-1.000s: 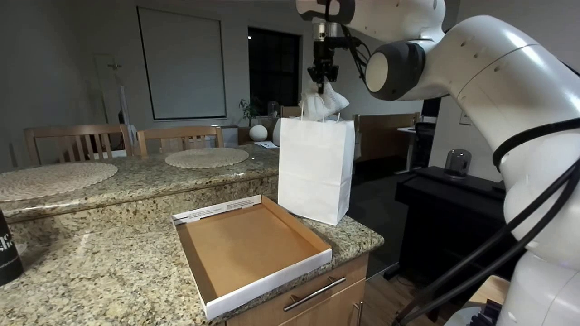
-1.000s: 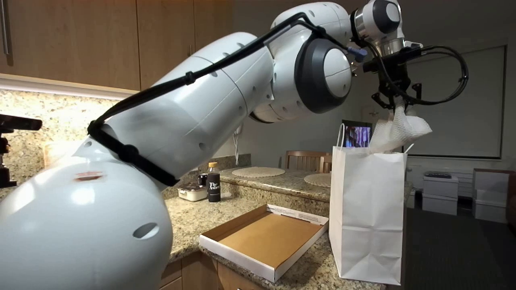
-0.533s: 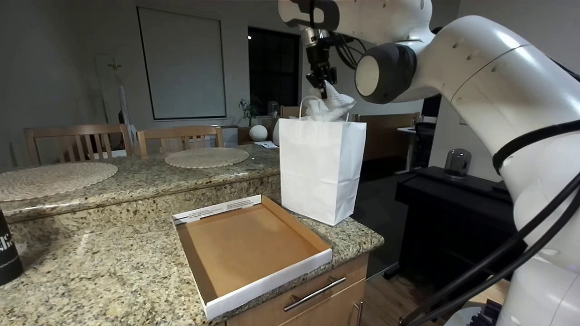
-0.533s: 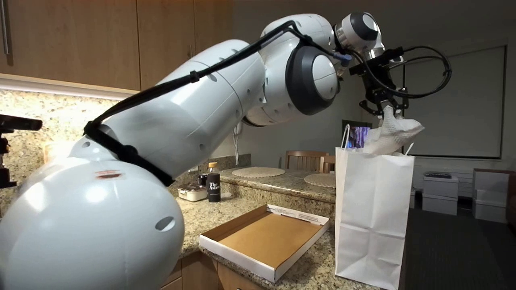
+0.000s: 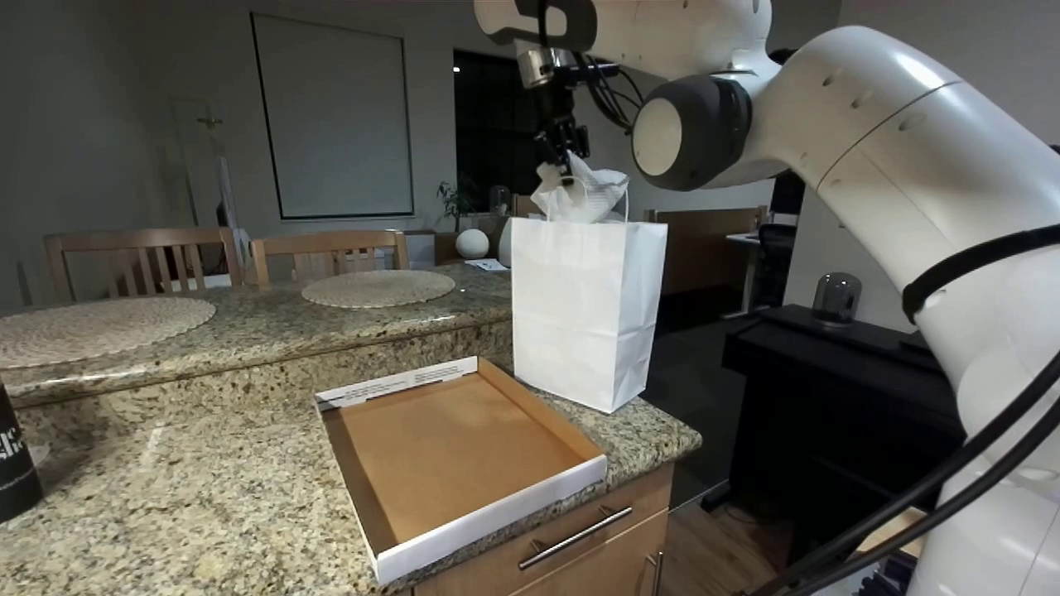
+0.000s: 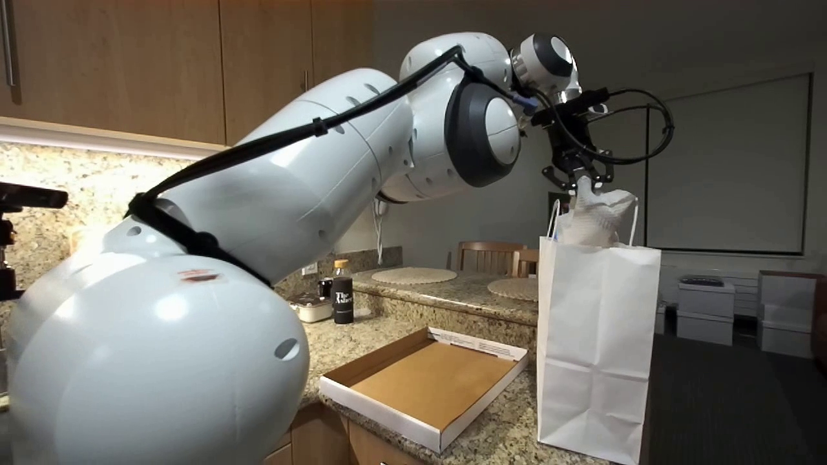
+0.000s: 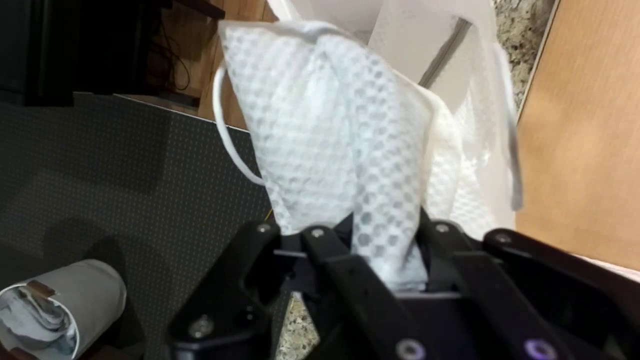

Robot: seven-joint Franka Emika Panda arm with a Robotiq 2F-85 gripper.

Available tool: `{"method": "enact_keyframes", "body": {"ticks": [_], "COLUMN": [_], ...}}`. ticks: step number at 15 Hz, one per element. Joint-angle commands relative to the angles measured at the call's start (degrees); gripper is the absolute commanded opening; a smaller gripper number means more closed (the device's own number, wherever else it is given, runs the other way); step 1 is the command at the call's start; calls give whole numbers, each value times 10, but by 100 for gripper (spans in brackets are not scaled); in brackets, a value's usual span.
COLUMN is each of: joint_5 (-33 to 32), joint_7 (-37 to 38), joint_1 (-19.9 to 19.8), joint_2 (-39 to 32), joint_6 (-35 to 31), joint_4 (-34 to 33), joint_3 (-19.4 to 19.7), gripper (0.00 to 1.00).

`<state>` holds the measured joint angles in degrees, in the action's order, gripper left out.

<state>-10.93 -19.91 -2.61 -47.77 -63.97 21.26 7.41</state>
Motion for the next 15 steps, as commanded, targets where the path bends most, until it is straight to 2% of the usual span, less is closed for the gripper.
{"method": "enact_keyframes", "body": {"ticks": [1,5,6,7,15], "joint_5": [-5,-7,-3,-1,4], "joint_7": [8,43,52,57,69], "joint_1": [23,50,54,57,62], "joint_2": [12,9,9,10,22], "joint_6": [29,49,54,58,57], "joint_4": [14,13,12,11,13], "joint_3": [-9,-9,-11,-13,-22], "gripper": [8,7,38,39,90]}}
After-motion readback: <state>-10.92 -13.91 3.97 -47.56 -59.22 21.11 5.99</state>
